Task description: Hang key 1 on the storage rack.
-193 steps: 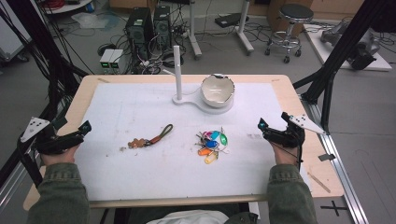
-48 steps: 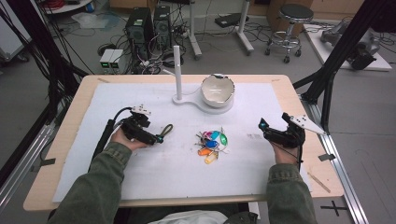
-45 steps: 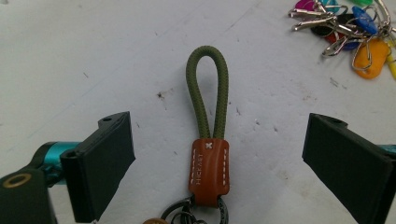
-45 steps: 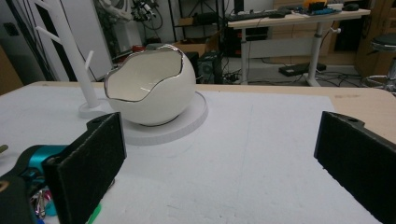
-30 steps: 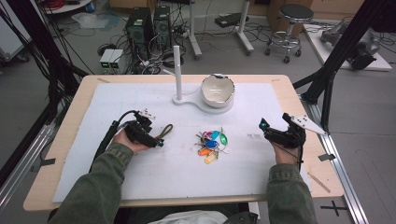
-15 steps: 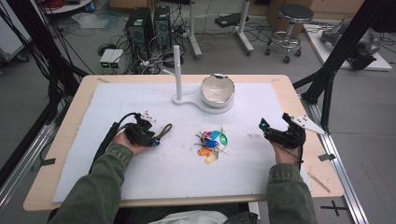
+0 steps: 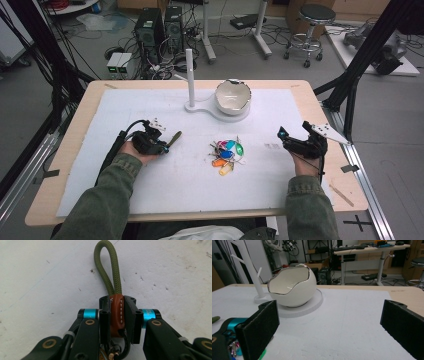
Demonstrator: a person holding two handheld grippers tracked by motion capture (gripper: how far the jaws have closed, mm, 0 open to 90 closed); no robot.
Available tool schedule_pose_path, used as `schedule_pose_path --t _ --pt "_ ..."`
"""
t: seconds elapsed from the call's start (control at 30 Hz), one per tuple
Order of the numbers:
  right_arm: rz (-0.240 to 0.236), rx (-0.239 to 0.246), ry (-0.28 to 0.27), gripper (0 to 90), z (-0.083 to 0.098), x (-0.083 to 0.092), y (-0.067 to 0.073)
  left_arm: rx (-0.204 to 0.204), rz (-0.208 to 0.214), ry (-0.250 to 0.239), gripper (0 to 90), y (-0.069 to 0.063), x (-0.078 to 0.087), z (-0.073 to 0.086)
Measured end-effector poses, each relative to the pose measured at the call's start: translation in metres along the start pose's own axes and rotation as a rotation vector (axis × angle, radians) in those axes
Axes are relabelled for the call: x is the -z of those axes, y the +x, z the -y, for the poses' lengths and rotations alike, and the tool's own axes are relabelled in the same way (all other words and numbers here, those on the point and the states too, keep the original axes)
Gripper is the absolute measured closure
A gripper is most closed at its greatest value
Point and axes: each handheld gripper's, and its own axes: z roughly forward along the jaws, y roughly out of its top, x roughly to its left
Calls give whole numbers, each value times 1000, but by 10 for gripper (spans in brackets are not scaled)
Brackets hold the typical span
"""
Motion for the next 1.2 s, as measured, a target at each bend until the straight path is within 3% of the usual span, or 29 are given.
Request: schedule_pose_path --t 0.6,0.83,0.9,1.2 --pt "0 -1 0 12 0 0 0 15 5 -28 783 6 11 0" --pt "1 -1 -3 12 0 0 0 47 -3 -68 784 12 25 -5" --pt "1 1 -3 12 0 0 0 79 -10 -80 784 15 29 -6" --pt "-1 -2 0 12 0 0 0 134 -9 -102 783 25 42 -13"
